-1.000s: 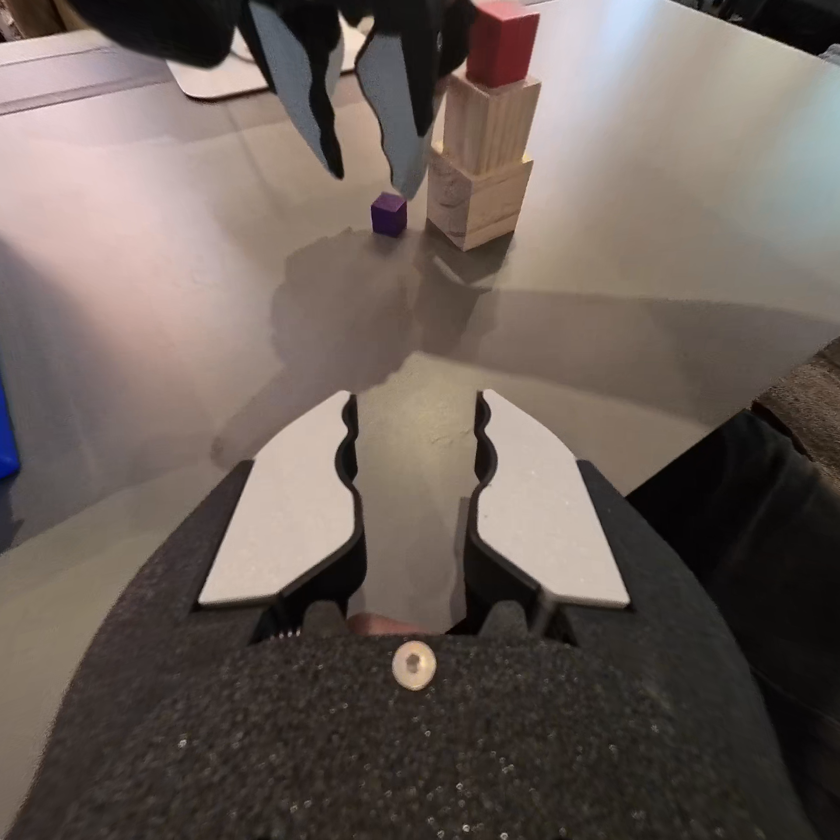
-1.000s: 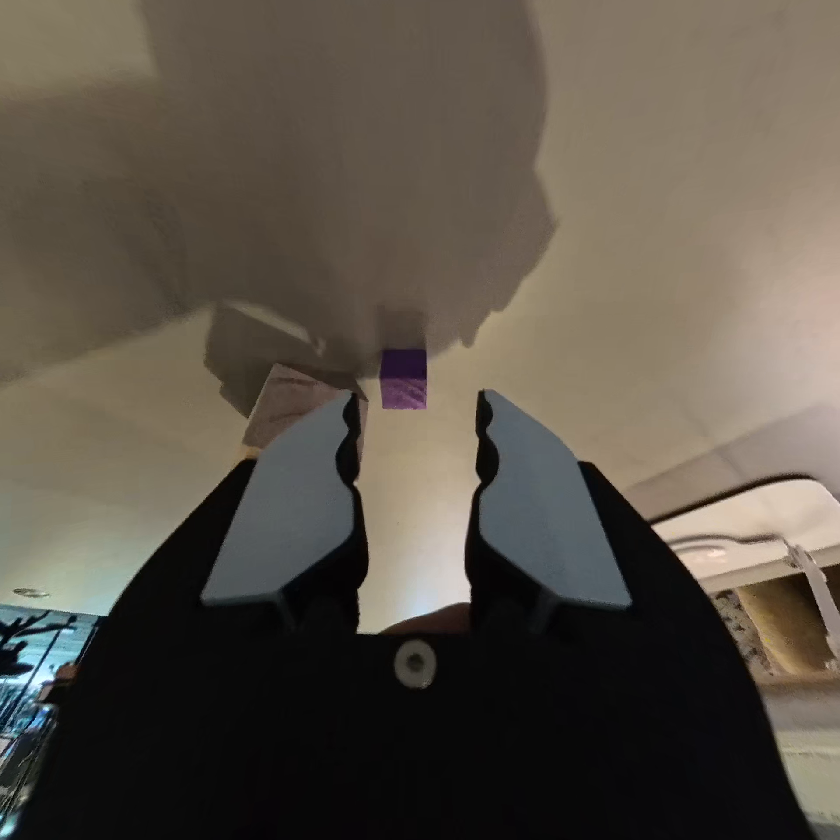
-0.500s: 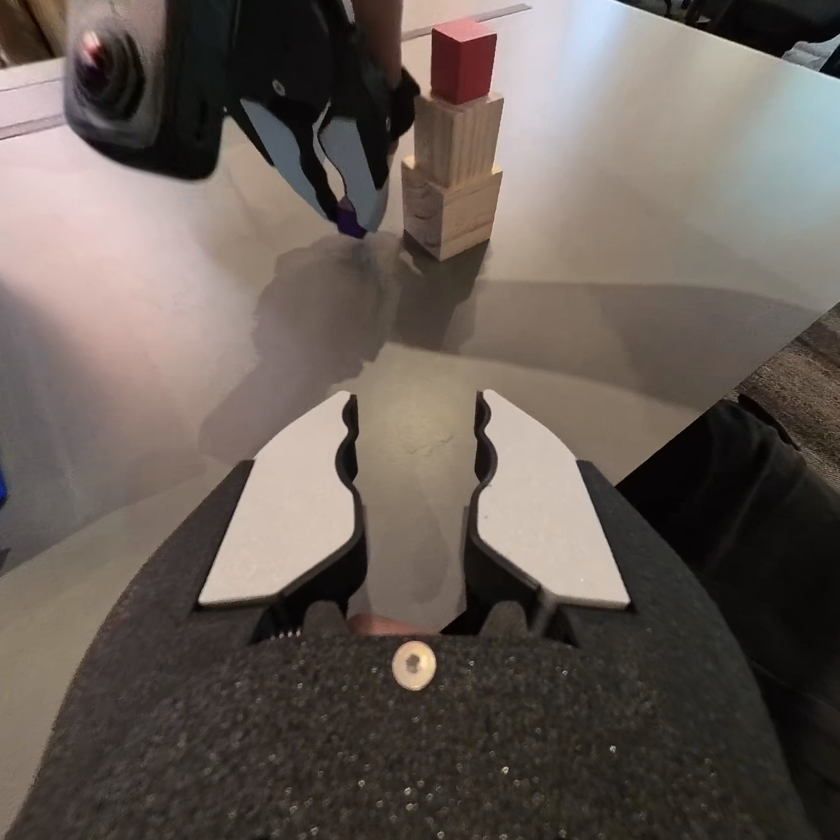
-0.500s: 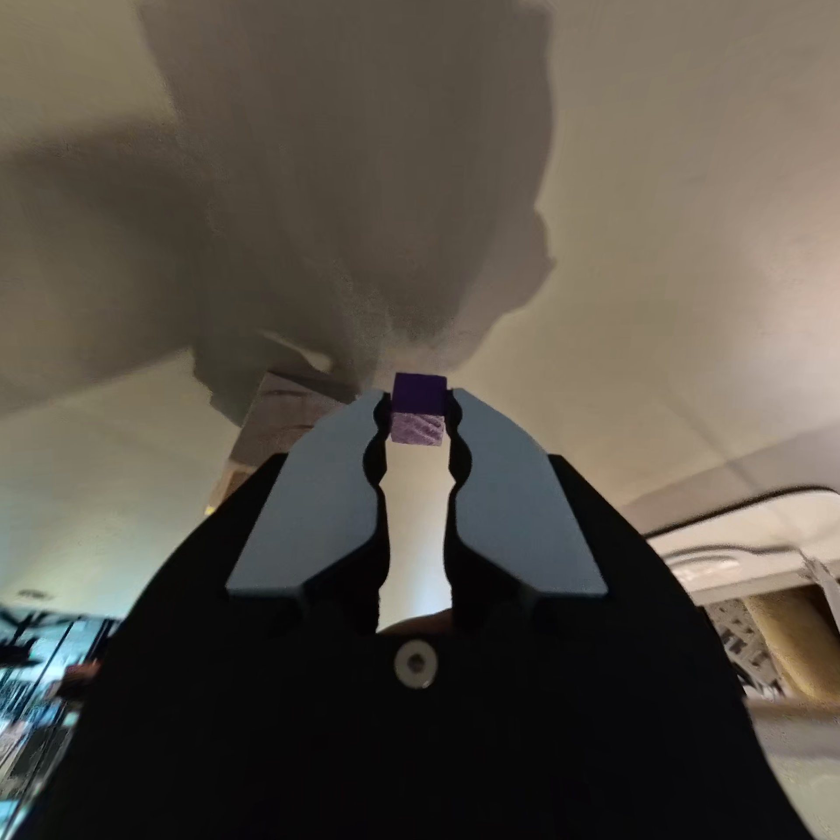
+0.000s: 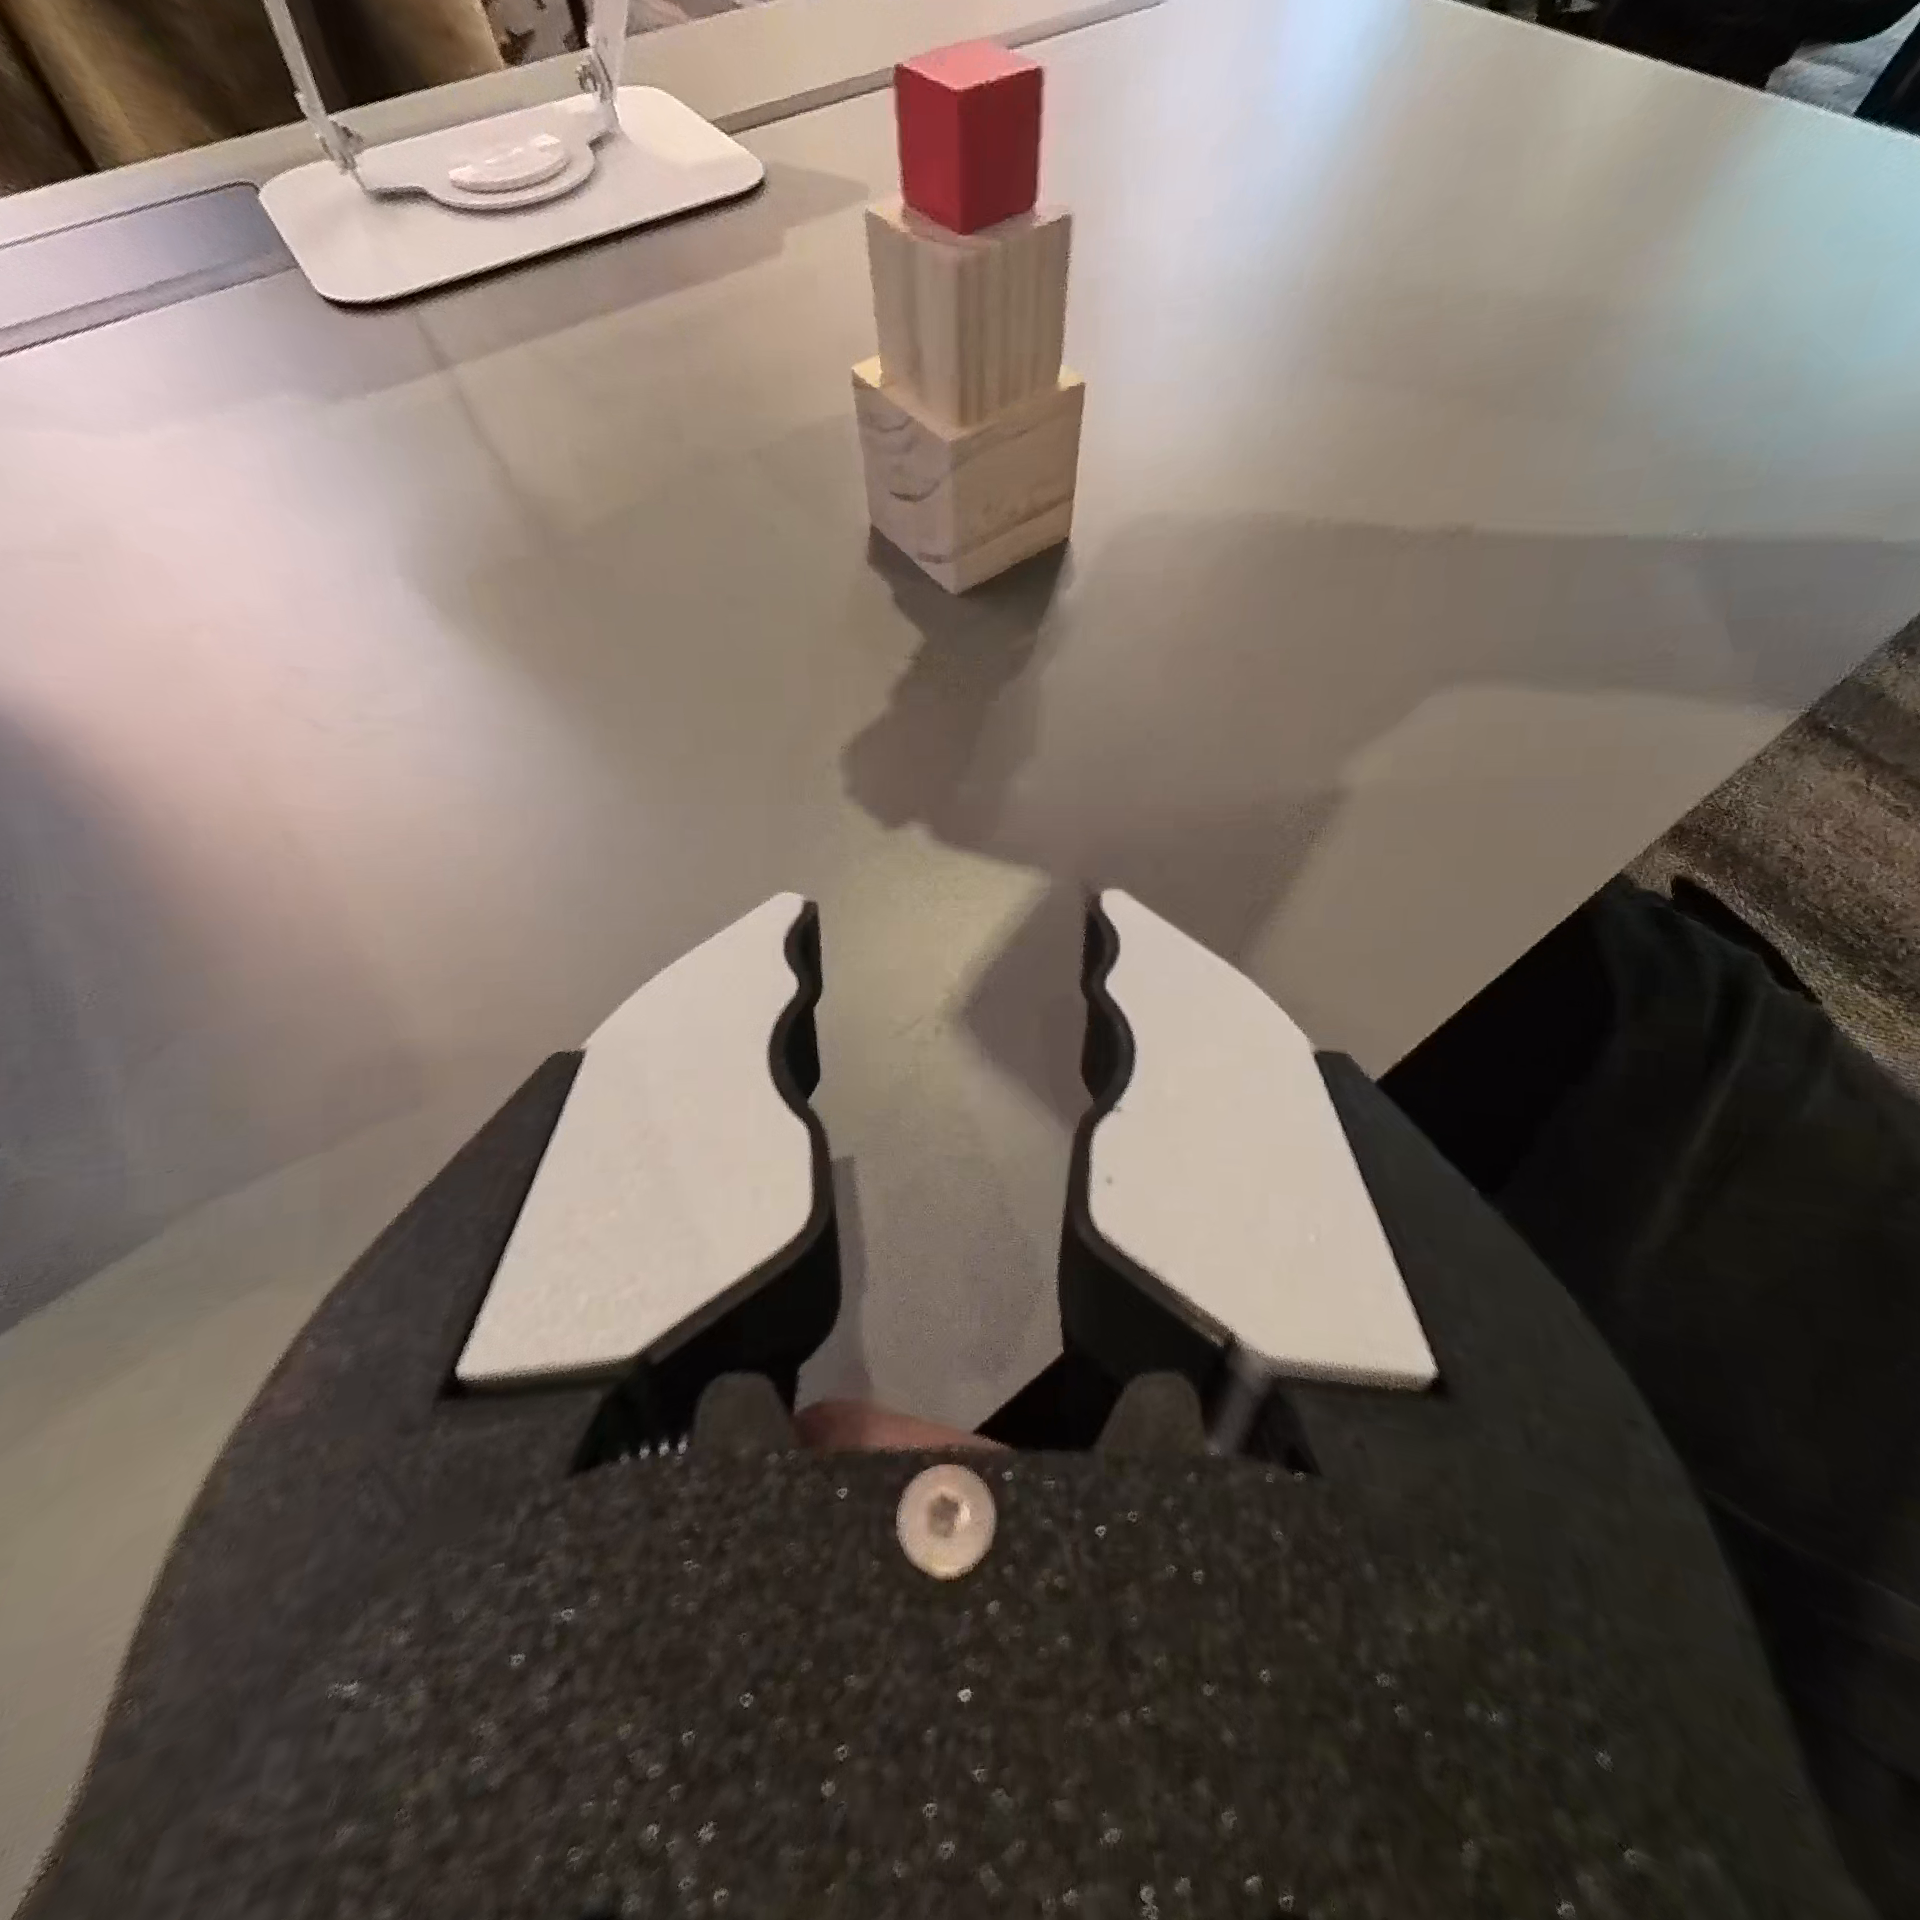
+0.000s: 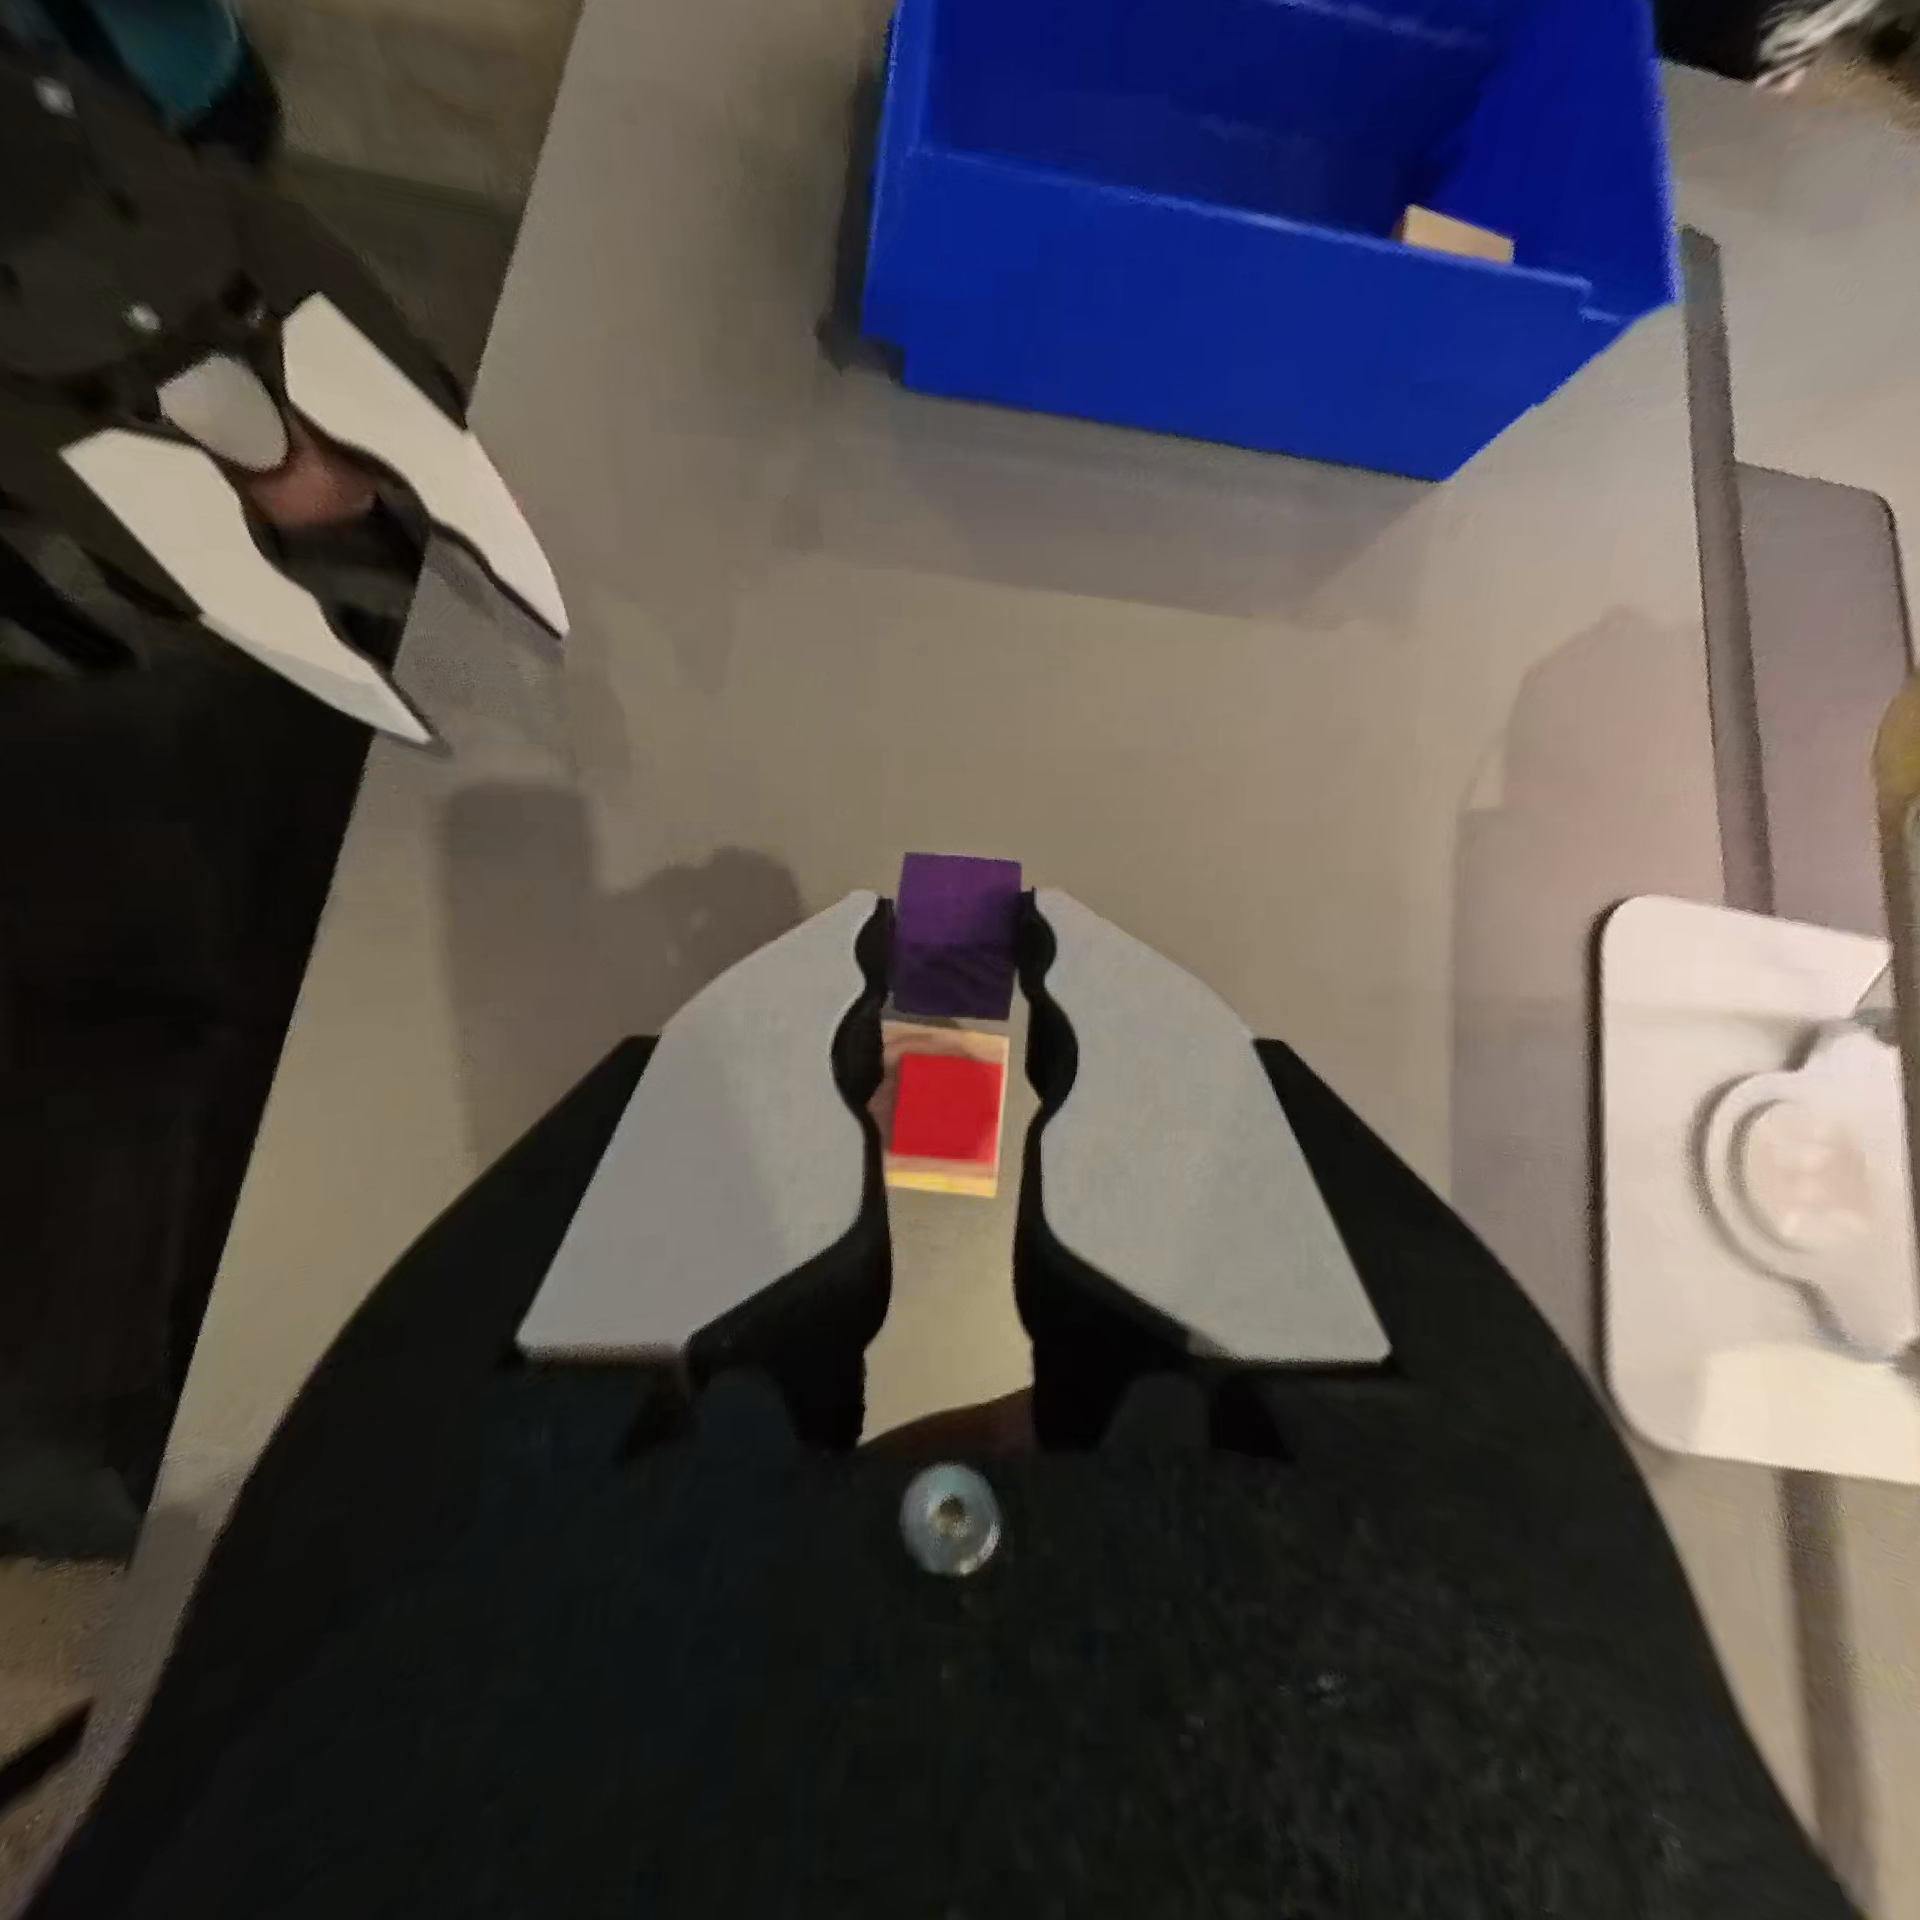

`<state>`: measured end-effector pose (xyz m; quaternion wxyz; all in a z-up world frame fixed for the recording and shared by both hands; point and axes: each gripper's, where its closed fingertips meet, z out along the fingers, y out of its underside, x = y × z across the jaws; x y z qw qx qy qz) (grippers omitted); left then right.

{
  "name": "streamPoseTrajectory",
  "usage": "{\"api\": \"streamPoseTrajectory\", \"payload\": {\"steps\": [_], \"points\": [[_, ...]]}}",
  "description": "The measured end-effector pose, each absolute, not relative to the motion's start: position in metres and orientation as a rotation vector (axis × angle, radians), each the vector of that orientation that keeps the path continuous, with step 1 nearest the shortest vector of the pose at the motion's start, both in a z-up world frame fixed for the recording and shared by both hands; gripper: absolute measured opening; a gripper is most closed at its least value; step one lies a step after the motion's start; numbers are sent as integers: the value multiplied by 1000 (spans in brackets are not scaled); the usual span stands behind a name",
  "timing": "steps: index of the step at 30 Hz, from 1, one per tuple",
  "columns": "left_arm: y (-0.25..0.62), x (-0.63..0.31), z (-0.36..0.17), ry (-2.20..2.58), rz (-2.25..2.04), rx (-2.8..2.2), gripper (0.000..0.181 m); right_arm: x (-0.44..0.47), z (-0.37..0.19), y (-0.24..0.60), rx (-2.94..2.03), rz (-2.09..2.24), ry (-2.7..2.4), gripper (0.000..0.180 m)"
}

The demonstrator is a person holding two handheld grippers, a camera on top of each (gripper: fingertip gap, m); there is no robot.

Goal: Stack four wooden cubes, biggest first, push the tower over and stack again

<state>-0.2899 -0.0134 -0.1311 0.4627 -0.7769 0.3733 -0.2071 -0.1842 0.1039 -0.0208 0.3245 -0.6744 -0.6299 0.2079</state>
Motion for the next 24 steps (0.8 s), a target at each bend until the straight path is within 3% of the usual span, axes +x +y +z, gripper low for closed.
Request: {"api": "streamPoseTrajectory", "payload": {"steps": [12, 24], "points": [[-27, -271, -132, 1004, -548, -1896, 47, -161, -66, 106, -1787, 684, -1485, 23], [-31, -271, -131, 1021, -550, -1888, 47, -157, -72, 107, -1775, 721, -1440, 23]]}}
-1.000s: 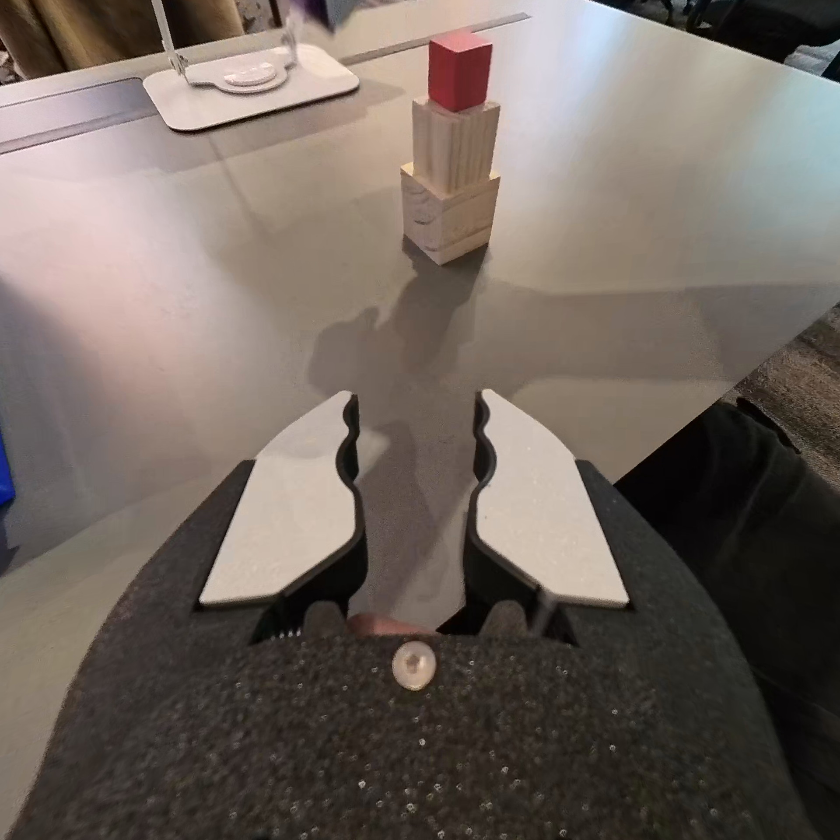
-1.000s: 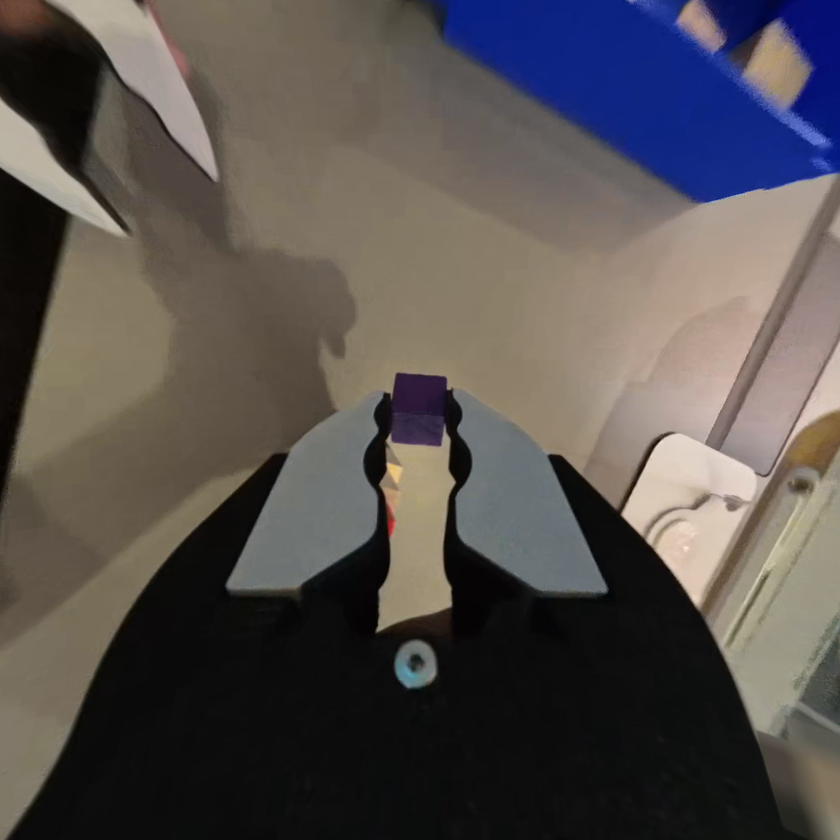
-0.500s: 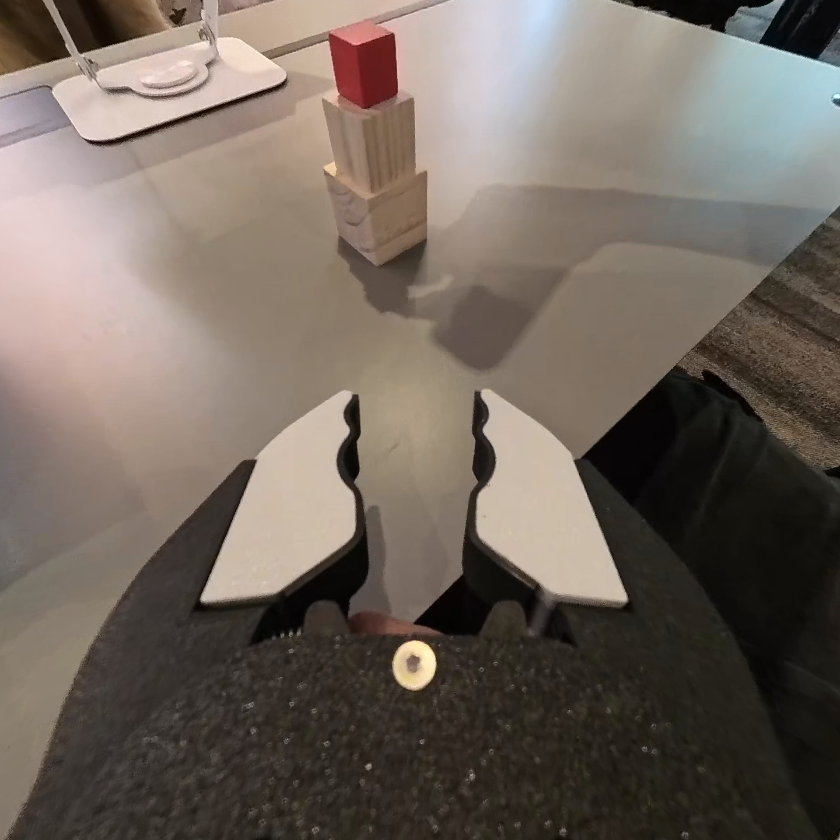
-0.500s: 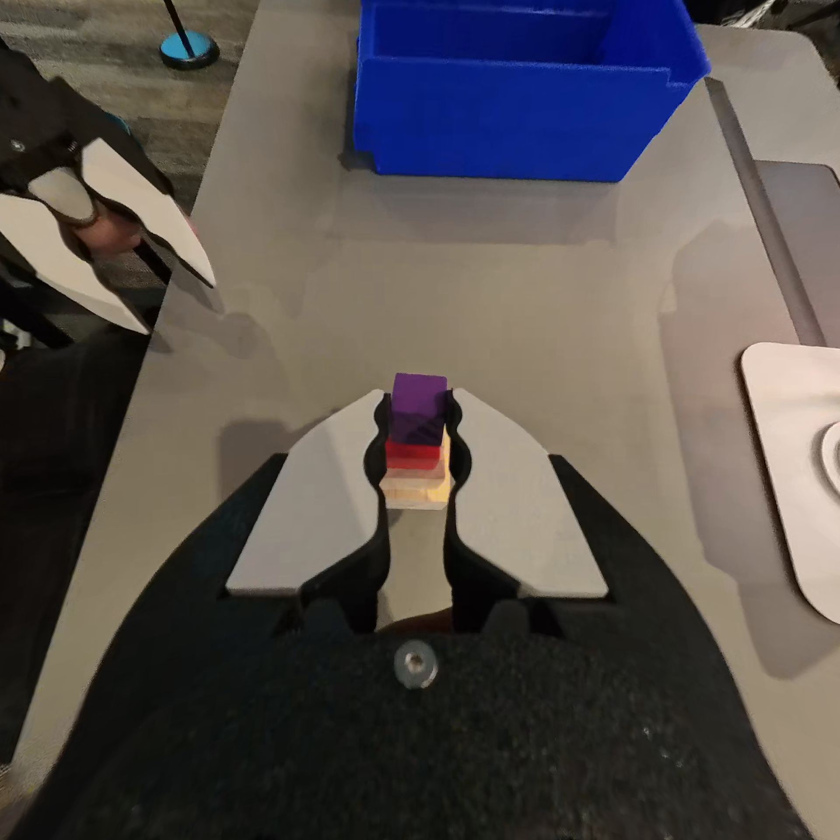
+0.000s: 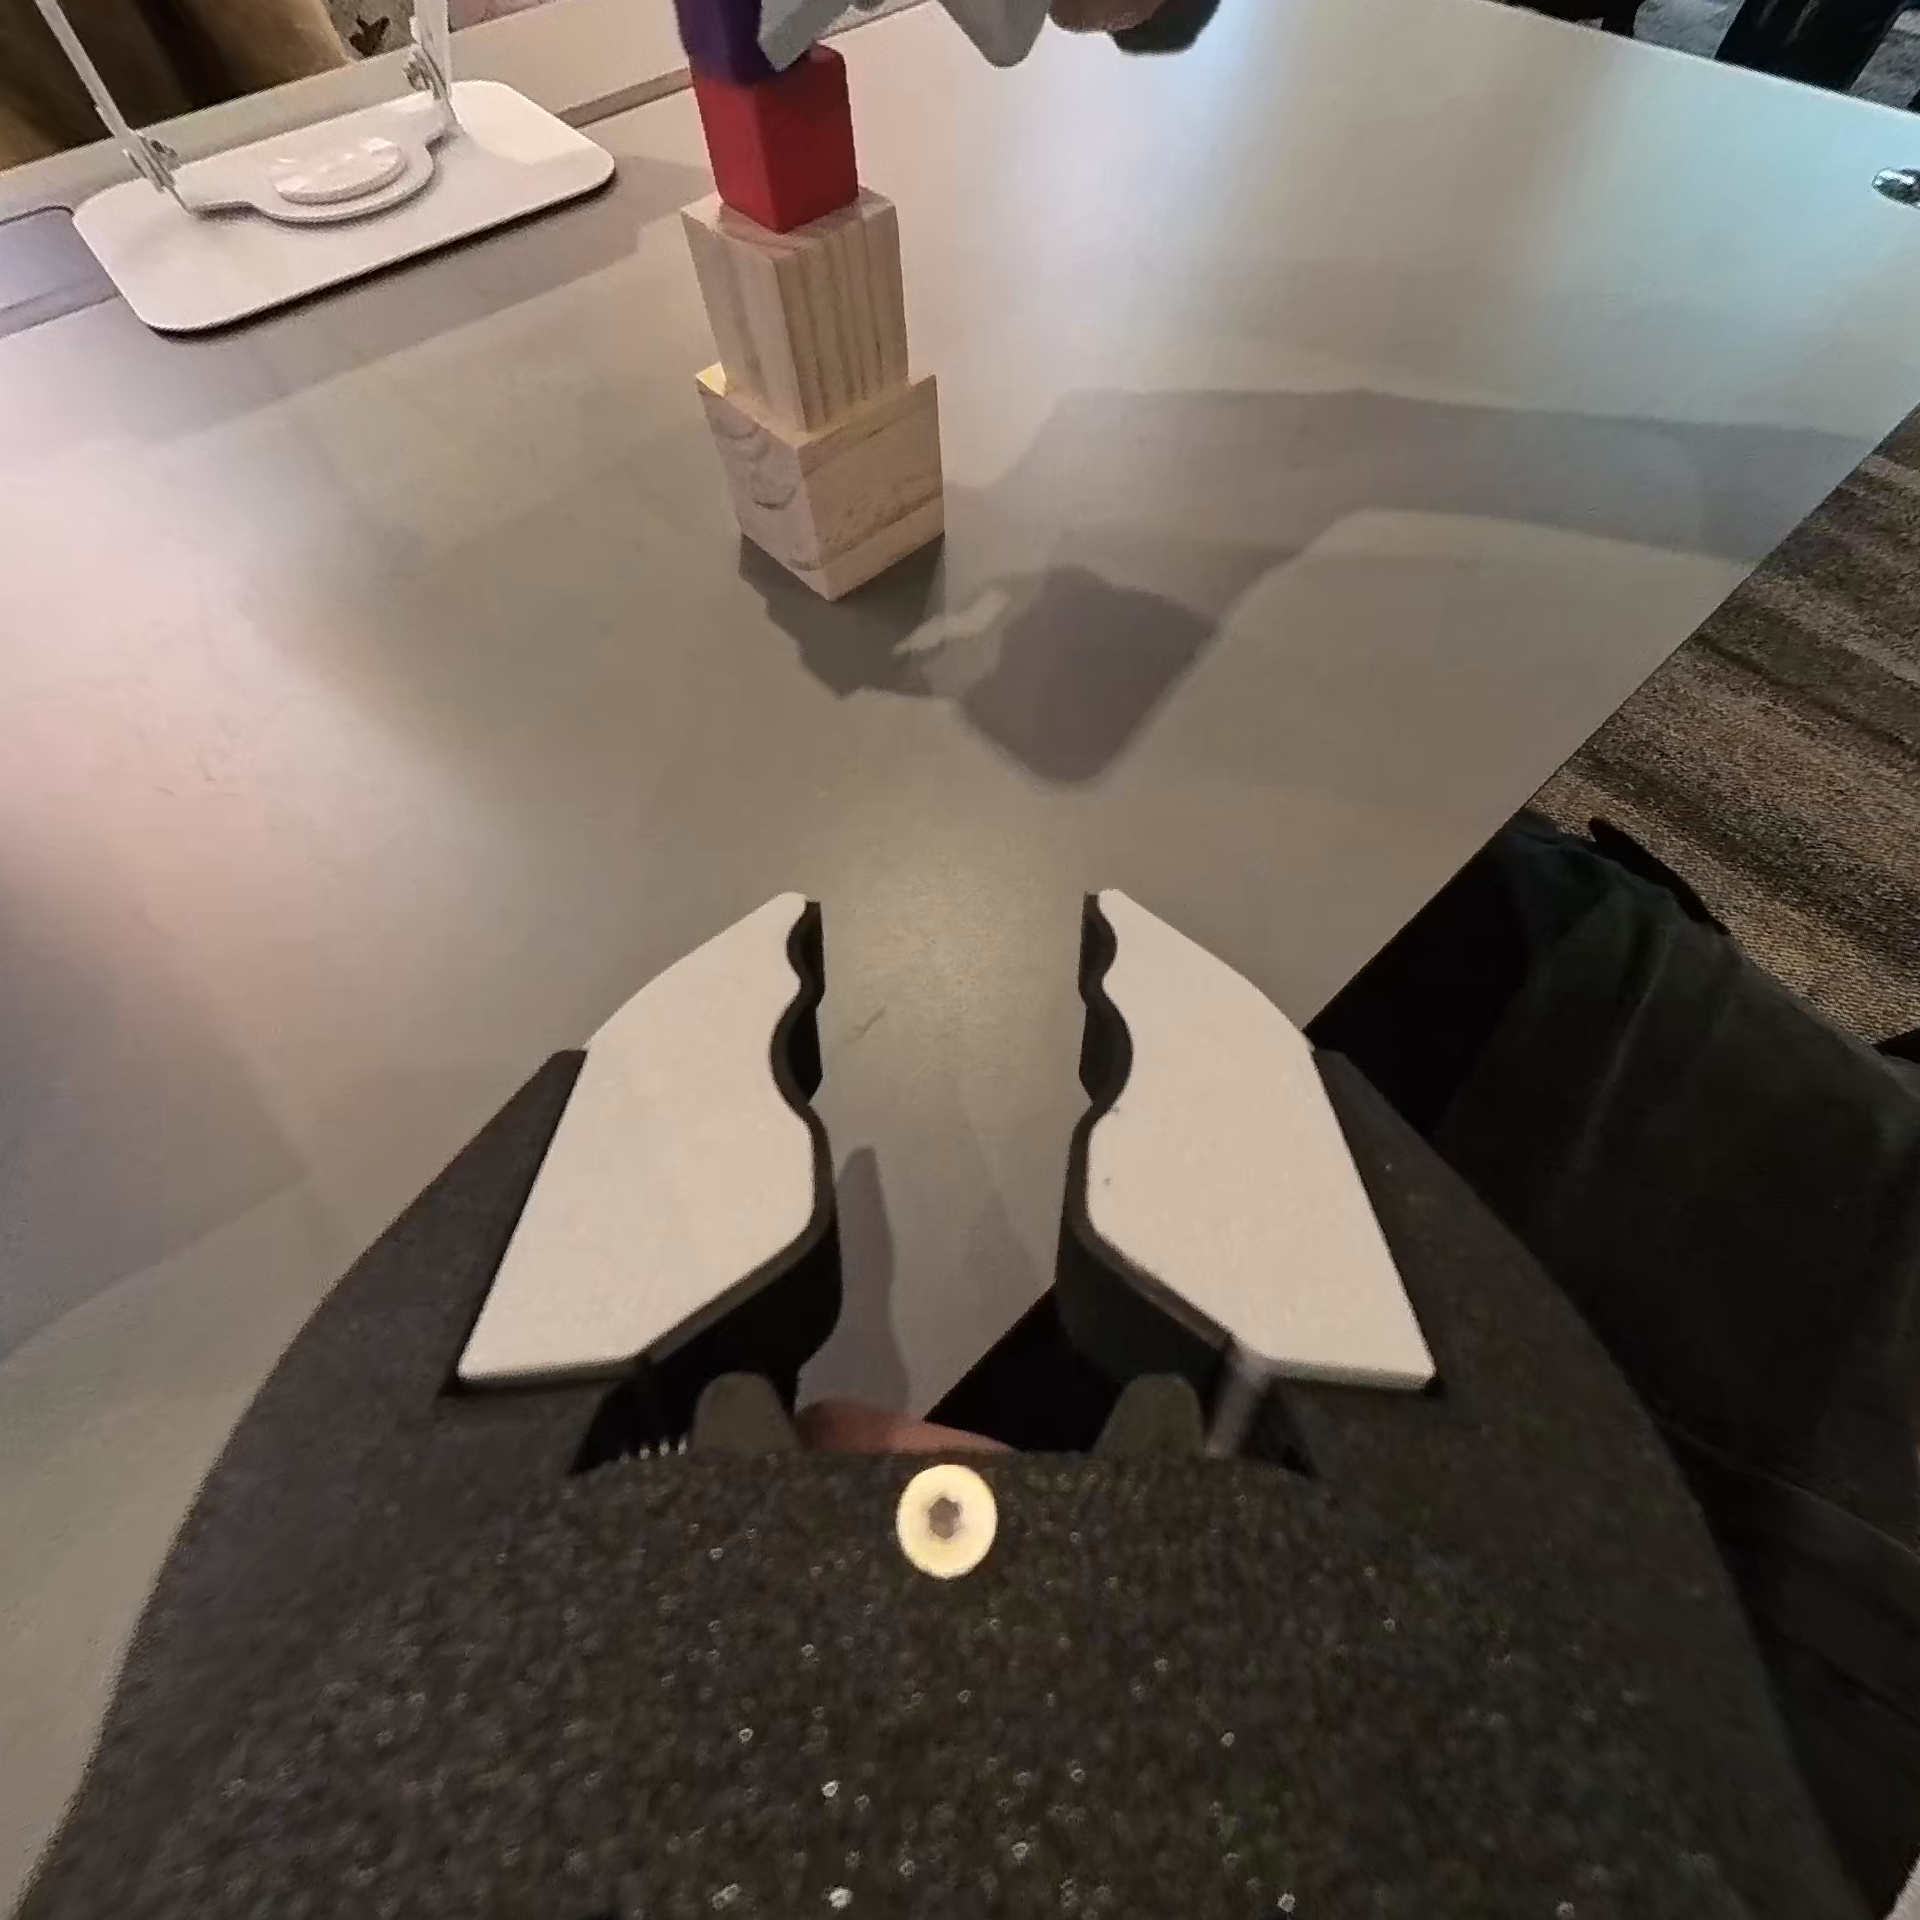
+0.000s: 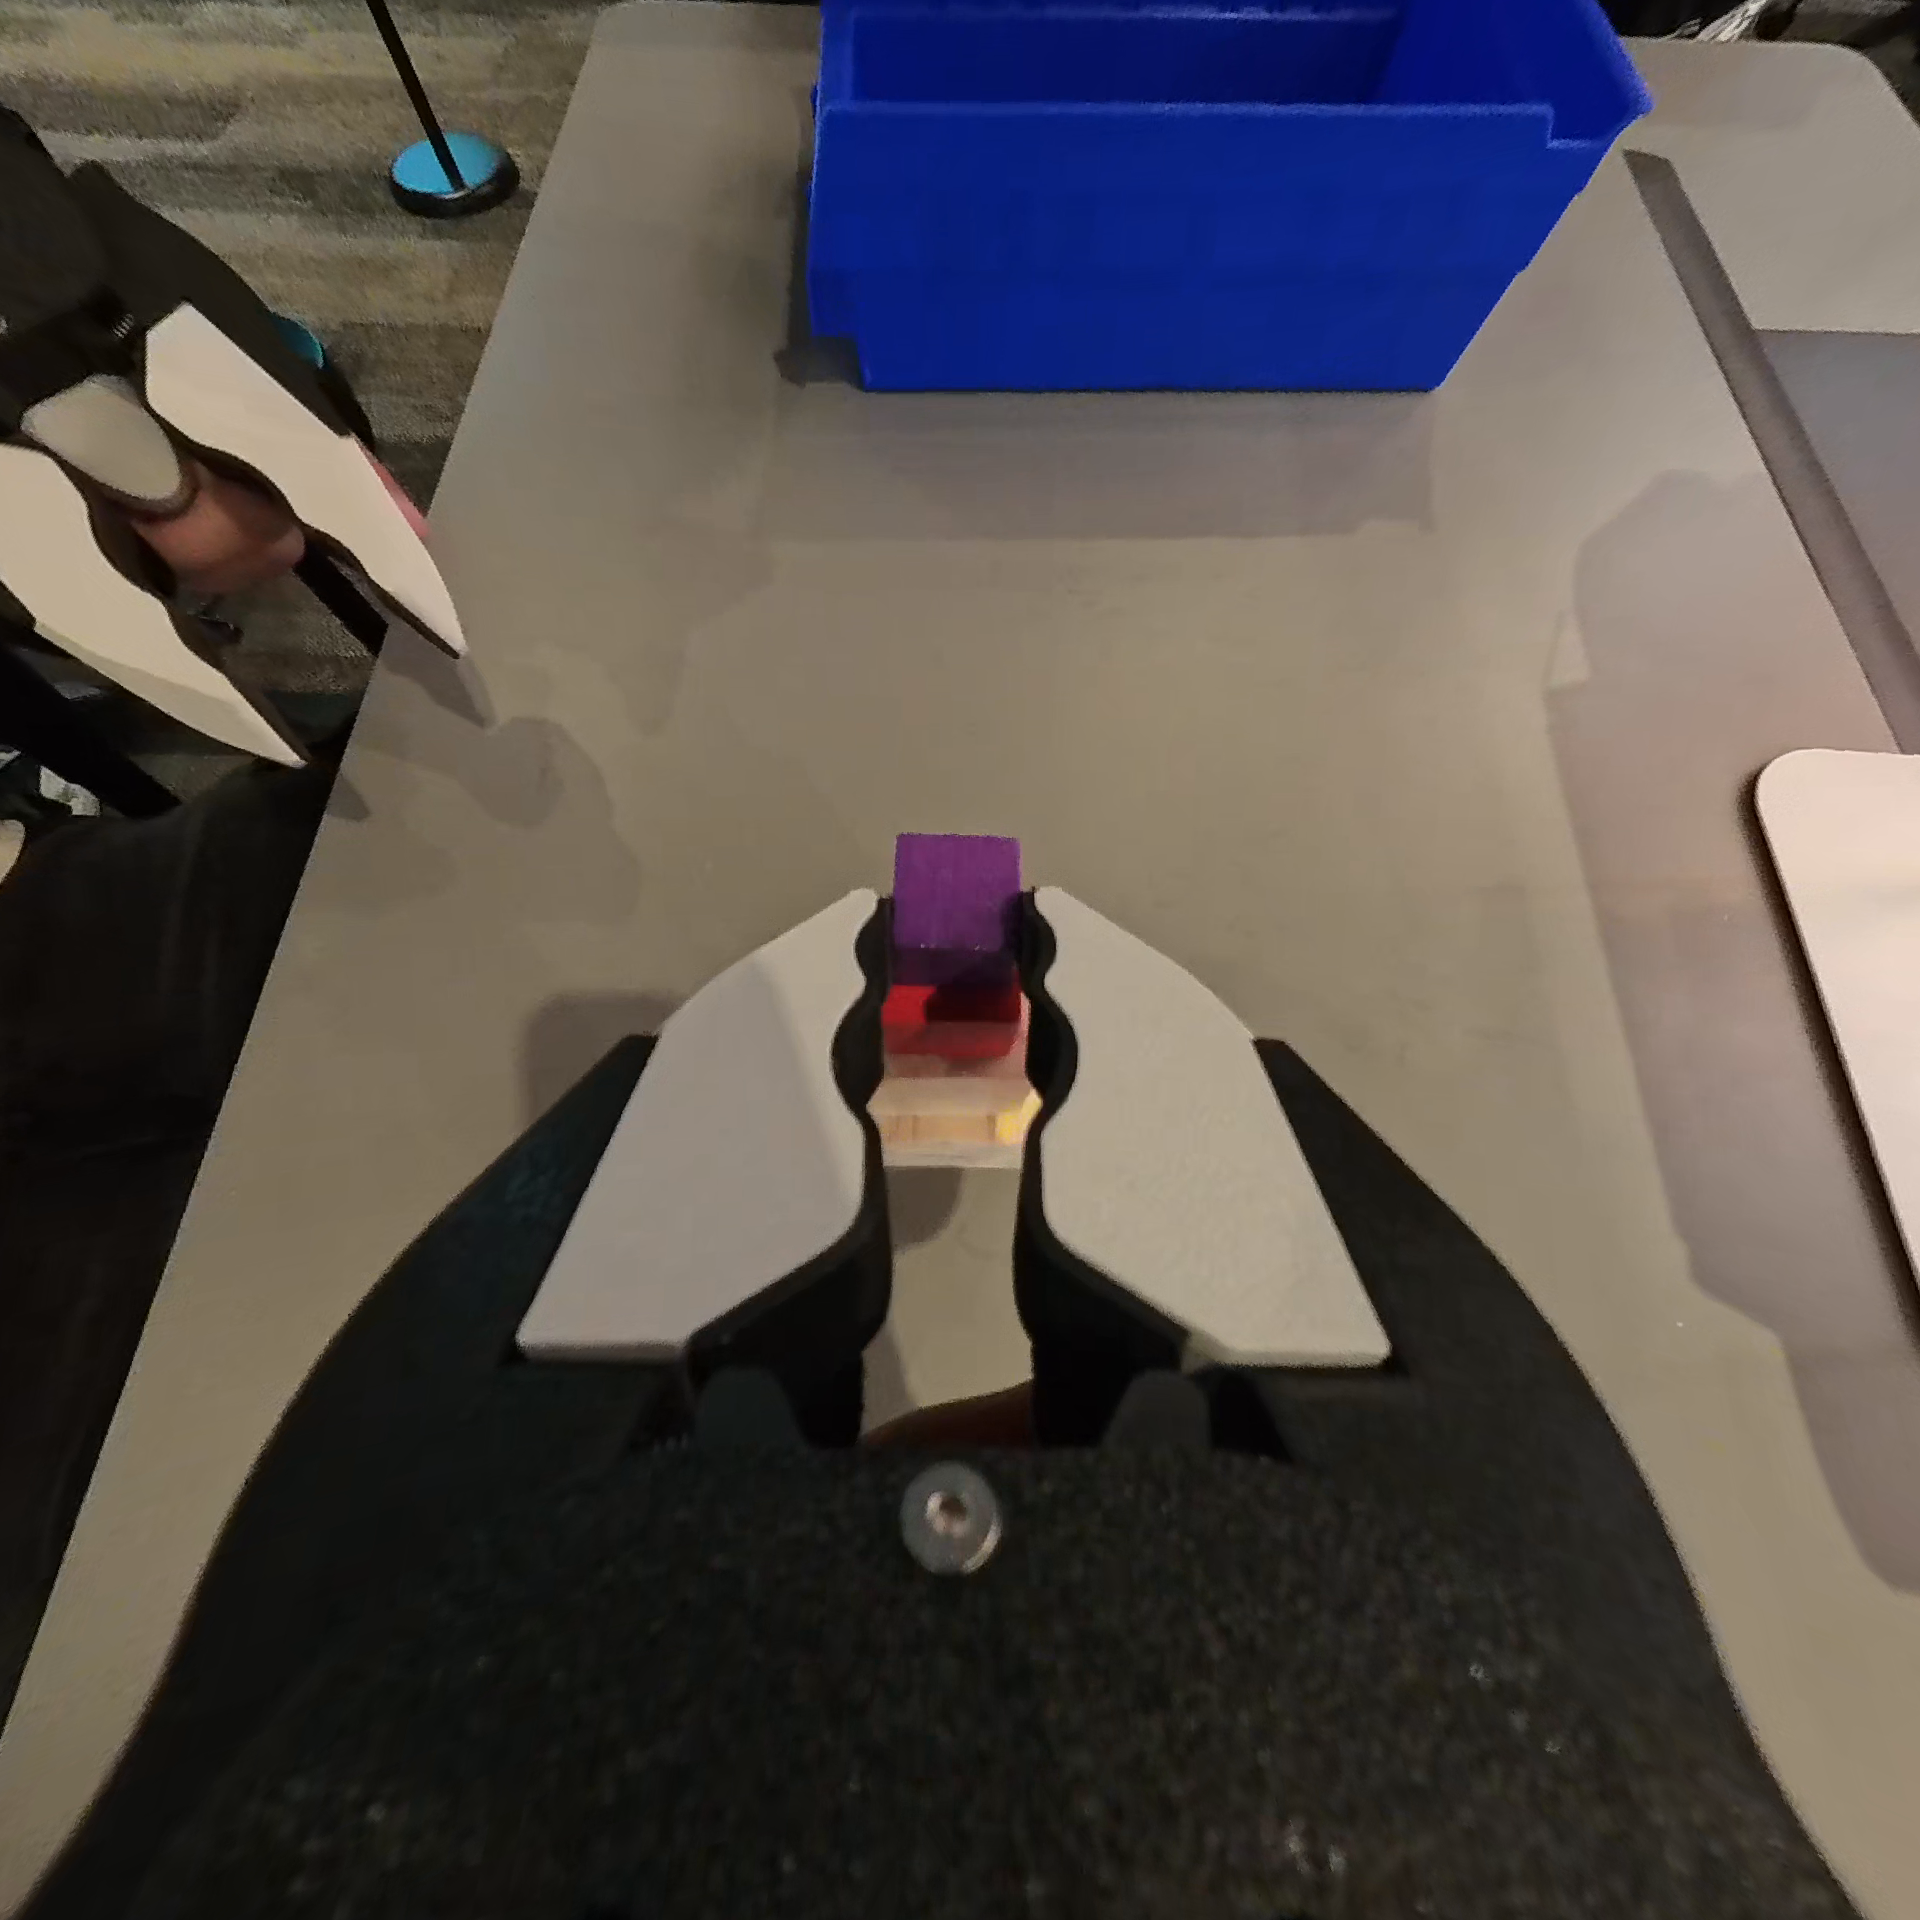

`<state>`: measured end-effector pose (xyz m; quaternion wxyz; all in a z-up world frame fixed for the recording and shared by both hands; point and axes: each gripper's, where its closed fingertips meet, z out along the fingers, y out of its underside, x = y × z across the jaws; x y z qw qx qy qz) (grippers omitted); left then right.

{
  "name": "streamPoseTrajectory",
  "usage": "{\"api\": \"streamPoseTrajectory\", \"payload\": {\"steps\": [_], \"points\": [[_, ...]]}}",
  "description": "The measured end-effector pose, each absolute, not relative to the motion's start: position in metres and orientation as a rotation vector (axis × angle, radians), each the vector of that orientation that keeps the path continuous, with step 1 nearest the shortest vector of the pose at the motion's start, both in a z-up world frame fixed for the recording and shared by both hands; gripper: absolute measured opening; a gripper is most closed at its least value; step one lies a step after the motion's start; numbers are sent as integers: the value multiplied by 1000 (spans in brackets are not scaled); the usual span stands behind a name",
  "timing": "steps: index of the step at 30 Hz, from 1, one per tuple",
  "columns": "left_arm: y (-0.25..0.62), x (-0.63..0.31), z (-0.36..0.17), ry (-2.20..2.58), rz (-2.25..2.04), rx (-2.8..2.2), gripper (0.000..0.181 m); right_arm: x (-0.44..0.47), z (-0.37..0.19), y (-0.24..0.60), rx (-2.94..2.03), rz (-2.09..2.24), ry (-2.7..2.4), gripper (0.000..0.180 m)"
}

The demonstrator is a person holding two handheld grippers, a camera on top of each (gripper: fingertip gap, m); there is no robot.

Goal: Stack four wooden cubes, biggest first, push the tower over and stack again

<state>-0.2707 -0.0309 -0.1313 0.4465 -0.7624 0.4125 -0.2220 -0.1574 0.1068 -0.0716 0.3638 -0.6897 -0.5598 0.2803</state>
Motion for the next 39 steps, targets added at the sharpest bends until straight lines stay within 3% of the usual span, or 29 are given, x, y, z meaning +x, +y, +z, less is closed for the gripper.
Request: {"api": "streamPoseTrajectory", "payload": {"steps": [7, 13, 15, 24, 39], "points": [[-30, -273, -131, 1009, -552, -1896, 47, -151, -46, 101, -1724, 766, -1368, 42], [-17, -287, -129, 902, -560, -1921, 47, -136, 2, 67, -1685, 571, -998, 40], [-4, -295, -124, 818, -547, -1917, 47, -127, -11, 52, -1724, 465, -792, 34], [46, -309, -118, 602, -409, -1883, 47, -115, -110, 6, -1916, 254, -311, 40], [19, -298, -122, 566, -348, -1864, 45, -96, -118, -25, -1874, 148, -275, 38]]}}
